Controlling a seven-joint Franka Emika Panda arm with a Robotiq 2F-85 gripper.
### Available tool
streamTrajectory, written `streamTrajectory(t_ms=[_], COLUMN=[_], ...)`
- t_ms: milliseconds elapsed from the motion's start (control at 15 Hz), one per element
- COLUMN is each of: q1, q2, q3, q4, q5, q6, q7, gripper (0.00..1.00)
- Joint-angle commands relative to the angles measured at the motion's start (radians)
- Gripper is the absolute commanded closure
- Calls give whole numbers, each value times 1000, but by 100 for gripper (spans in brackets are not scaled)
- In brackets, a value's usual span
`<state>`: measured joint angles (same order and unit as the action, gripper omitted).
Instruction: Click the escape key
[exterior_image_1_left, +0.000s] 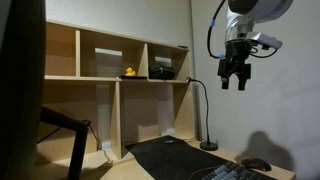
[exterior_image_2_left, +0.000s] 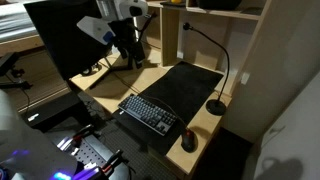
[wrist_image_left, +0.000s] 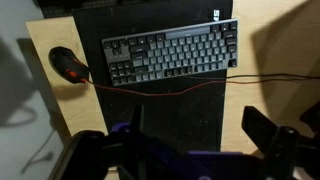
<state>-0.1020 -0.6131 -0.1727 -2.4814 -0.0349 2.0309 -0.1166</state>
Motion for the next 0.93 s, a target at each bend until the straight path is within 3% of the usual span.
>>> streamTrajectory(t_ms=[0, 667, 867], q1=[-7, 5, -13], q2=[1, 2, 4], q3=[6, -6, 11], q4=[3, 12, 9], q5=[4, 14, 0], q6=[-3, -50, -42], q7=[-4, -48, -7], gripper=[0, 0, 0])
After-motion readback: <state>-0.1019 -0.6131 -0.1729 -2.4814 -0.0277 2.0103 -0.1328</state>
